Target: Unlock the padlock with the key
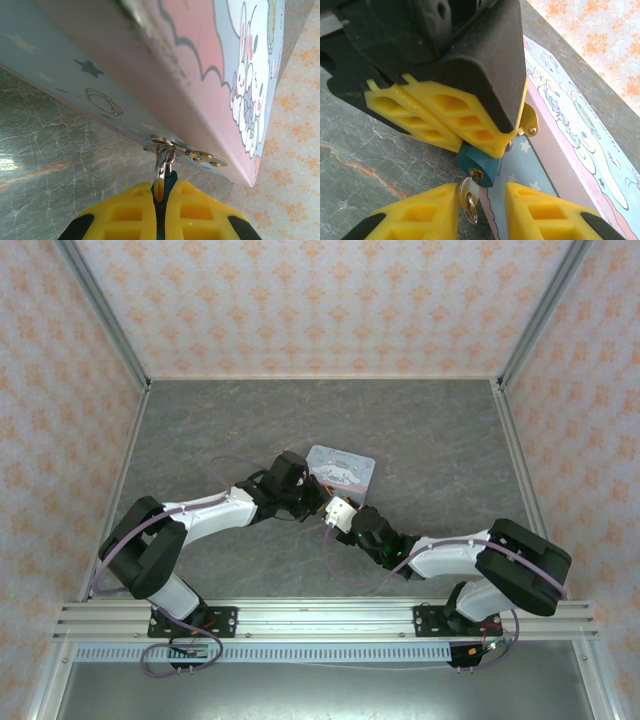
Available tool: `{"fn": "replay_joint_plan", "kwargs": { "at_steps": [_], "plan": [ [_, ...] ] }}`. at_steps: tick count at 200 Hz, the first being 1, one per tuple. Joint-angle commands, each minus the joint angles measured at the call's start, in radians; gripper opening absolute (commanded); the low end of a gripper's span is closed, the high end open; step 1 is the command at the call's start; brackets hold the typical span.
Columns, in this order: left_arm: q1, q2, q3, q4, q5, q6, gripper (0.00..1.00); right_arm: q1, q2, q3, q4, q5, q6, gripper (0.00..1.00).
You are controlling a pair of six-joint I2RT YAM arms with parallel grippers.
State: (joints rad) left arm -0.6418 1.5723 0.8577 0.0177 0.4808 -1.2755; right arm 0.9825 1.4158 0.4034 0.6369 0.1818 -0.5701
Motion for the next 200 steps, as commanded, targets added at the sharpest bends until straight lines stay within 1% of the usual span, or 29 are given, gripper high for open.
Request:
{"fn": "replay_joint_plan", "kwargs": {
  "at_steps": [1, 27, 65, 137, 174, 200],
  "plan": [
    [-0.012, -0.021, 0.034, 0.004, -0.017, 0.011, 0.00, -0.009, -0.021, 0.021, 0.013, -0.032, 0.020, 0.25],
    [-0.012, -0.017, 0.035, 0.003, -0.014, 0.010, 0.00, -0.008, -0.021, 0.029, 0.008, -0.045, 0.032, 0.18],
    [-0.011, -0.011, 0.034, 0.005, -0.013, 0.010, 0.00, -0.011, -0.029, 0.031, 0.003, -0.062, 0.050, 0.00],
    [-0.014, -0.001, 0.029, 0.014, -0.013, 0.010, 0.00, -0.034, -0.060, -0.001, 0.032, -0.126, 0.171, 0.00],
    [-0.015, 0.002, 0.026, 0.010, -0.025, 0.020, 0.00, -0.041, -0.058, 0.000, -0.002, -0.131, 0.236, 0.00],
    [-0.015, 0.001, 0.012, 0.015, -0.046, 0.035, 0.10, -0.041, -0.034, 0.004, -0.037, -0.151, 0.335, 0.00]
  ]
}}
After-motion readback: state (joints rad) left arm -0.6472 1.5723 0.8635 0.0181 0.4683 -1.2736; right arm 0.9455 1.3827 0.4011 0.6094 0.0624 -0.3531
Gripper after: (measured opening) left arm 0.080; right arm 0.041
